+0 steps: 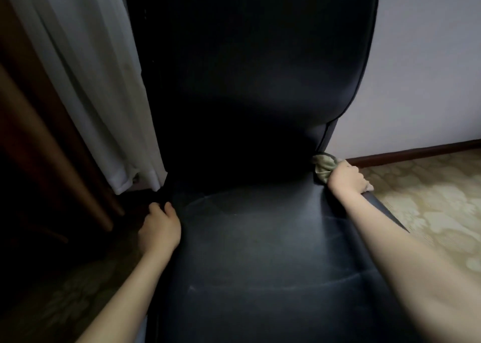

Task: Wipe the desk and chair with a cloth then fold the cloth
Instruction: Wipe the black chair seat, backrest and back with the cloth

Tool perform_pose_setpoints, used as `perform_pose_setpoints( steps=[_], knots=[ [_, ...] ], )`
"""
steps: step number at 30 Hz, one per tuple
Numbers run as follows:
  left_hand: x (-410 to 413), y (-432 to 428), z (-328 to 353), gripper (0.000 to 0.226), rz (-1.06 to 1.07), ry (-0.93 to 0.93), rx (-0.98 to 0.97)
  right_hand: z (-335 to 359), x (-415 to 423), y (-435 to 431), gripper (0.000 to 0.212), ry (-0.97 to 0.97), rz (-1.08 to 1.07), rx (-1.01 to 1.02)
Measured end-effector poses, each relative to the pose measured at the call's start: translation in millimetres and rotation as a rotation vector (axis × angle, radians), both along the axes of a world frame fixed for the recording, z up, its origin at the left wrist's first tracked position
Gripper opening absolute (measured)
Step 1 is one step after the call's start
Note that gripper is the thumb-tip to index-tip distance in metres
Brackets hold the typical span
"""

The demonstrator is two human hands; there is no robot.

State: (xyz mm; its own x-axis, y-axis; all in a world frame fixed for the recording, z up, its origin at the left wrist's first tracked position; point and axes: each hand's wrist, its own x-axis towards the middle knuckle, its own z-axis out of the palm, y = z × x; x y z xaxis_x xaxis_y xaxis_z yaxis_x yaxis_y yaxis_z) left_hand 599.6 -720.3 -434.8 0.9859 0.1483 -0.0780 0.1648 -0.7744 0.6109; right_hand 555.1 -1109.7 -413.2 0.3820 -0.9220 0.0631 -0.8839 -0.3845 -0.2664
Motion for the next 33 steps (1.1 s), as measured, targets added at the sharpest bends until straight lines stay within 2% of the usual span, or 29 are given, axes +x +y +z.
perform_pose_setpoints(
  steps=[2, 4, 9, 12, 16, 20, 26, 30, 33],
  knots=[
    [2.9, -0.1, -2.0, 0.047, -0.012, -0.011, 0.014, 3.7, 15.6, 20.3, 0.053, 0.01, -0.001, 0.05],
    [6.1, -0.6, -3.3, 0.046, -0.018, -0.023, 0.02, 8.5, 30.6, 49.5, 0.067, 0.041, 0.086, 0.083],
    [12.6, -2.2, -3.7, 0.046, -0.035, -0.026, 0.009, 1.1, 66.3, 176.3, 0.058, 0.006, 0.654, -0.013],
    [16.4, -3.0, -0.8, 0.045, -0.045, -0.013, 0.047, 3.4, 75.0, 255.6, 0.057, -0.026, 0.981, 0.051],
    [22.8, -3.8, 2.5, 0.043, -0.076, -0.029, 0.13, 10.2, 80.8, 268.1, 0.052, -0.005, 1.128, 0.093],
    [24.5, -5.6, 6.9, 0.041, -0.094, -0.062, 0.218, 13.3, 64.8, 192.1, 0.054, -0.035, 1.011, 0.132],
    [28.8, -13.7, 11.2, 0.035, -0.15, -0.169, 0.346, 8.3, -7.0, 27.8, 0.057, -0.112, 0.438, -0.025],
    [38.1, -18.0, 8.3, 0.03, -0.199, -0.232, 0.403, 1.2, -3.4, 7.0, 0.051, -0.071, 0.197, -0.035],
    [45.4, -21.0, 6.4, 0.029, -0.232, -0.255, 0.436, -11.9, 25.8, 37.0, 0.056, -0.025, 0.251, -0.032]
  ],
)
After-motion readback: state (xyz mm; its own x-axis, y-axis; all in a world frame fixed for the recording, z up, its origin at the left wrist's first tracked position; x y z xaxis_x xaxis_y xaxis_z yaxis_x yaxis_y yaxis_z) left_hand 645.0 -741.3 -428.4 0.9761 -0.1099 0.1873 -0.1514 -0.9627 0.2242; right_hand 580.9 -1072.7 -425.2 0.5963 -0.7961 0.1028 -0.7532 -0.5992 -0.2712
